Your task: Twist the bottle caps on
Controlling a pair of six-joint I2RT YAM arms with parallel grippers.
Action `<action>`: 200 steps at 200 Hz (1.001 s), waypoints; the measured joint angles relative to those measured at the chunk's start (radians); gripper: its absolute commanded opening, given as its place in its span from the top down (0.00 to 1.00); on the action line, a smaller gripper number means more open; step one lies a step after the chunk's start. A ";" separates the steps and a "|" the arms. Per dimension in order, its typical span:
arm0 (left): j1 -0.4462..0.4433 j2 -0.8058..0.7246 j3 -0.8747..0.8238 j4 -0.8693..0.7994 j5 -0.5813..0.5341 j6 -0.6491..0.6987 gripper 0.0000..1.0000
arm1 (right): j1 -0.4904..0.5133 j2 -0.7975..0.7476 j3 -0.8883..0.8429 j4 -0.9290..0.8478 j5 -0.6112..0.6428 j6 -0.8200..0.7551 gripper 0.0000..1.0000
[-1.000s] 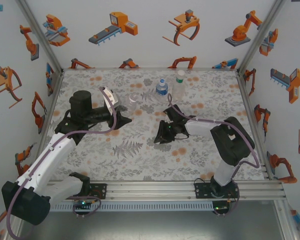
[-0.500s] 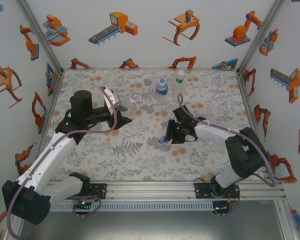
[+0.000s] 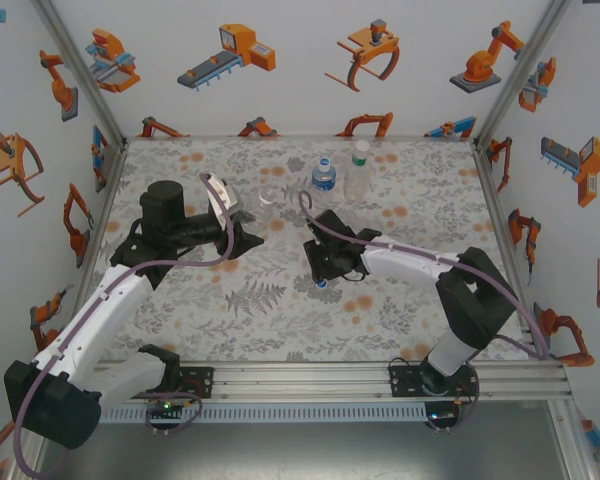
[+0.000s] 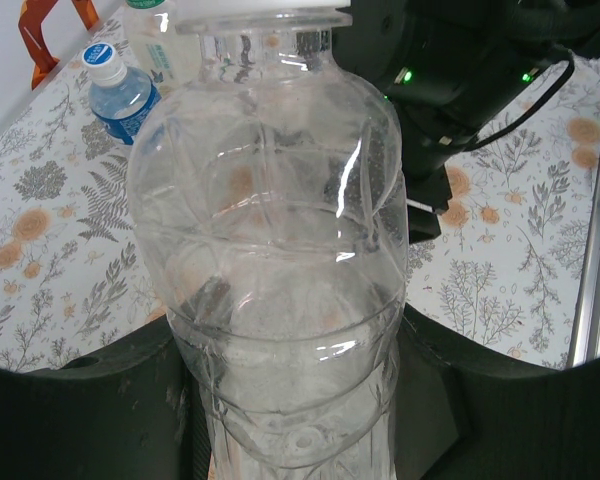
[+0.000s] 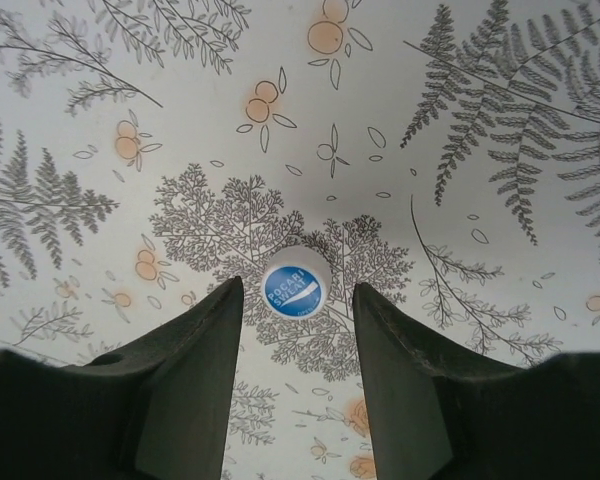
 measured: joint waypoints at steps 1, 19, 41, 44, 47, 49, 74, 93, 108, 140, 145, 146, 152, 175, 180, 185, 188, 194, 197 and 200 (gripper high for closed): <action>0.000 0.000 0.000 0.000 0.000 0.000 1.00 | 0.001 0.002 0.000 0.000 0.000 -0.001 0.53; 0.000 0.000 0.000 0.000 0.000 0.000 1.00 | 0.018 0.040 0.003 -0.001 0.006 -0.010 0.53; 0.000 0.000 0.000 0.000 0.000 0.000 1.00 | 0.030 0.068 0.004 -0.005 0.011 -0.016 0.54; 0.000 0.000 0.000 0.000 0.000 0.000 1.00 | 0.031 0.071 0.005 -0.005 0.011 -0.016 0.54; 0.000 0.000 0.000 0.000 0.000 0.000 1.00 | 0.031 0.073 0.005 -0.005 0.011 -0.016 0.55; 0.000 0.000 0.000 0.000 0.000 0.000 1.00 | 0.031 0.075 0.006 -0.005 0.013 -0.018 0.55; 0.000 0.000 0.000 0.000 0.000 0.000 1.00 | 0.034 0.079 0.013 -0.003 0.021 -0.021 0.57; 0.000 0.000 0.000 0.000 0.000 0.000 1.00 | 0.034 0.083 0.014 -0.003 0.033 -0.024 0.58; 0.000 0.000 0.000 0.000 0.000 0.000 1.00 | 0.035 0.085 0.018 -0.004 0.038 -0.029 0.59; 0.000 0.000 0.000 0.000 0.000 0.000 1.00 | 0.035 0.088 0.031 -0.021 0.039 -0.037 0.60; 0.000 0.000 0.000 0.000 0.000 0.000 1.00 | 0.035 0.088 0.032 -0.024 0.038 -0.038 0.61; 0.000 0.000 0.000 0.000 0.000 0.000 1.00 | 0.035 0.088 0.033 -0.025 0.037 -0.038 0.61; 0.000 0.000 0.000 0.000 0.000 0.000 1.00 | 0.035 0.088 0.035 -0.027 0.037 -0.038 0.61; 0.000 0.000 0.000 0.000 0.000 0.000 1.00 | 0.037 0.088 0.040 -0.039 0.036 -0.042 0.62; 0.000 0.000 0.000 0.000 0.000 0.000 1.00 | 0.037 0.088 0.042 -0.042 0.036 -0.042 0.62; 0.000 0.000 0.000 0.000 0.000 0.000 1.00 | 0.037 0.088 0.044 -0.045 0.036 -0.043 0.63; 0.000 0.000 0.000 0.000 0.000 0.000 1.00 | 0.037 0.088 0.045 -0.046 0.036 -0.043 0.63; 0.000 0.000 0.000 0.000 0.000 0.000 1.00 | 0.038 0.088 0.048 -0.049 0.036 -0.044 0.63; 0.000 0.000 0.000 0.000 0.000 0.000 1.00 | 0.038 0.088 0.049 -0.049 0.036 -0.044 0.63; 0.000 0.000 0.000 0.000 0.000 0.000 1.00 | 0.038 0.088 0.050 -0.050 0.036 -0.045 0.63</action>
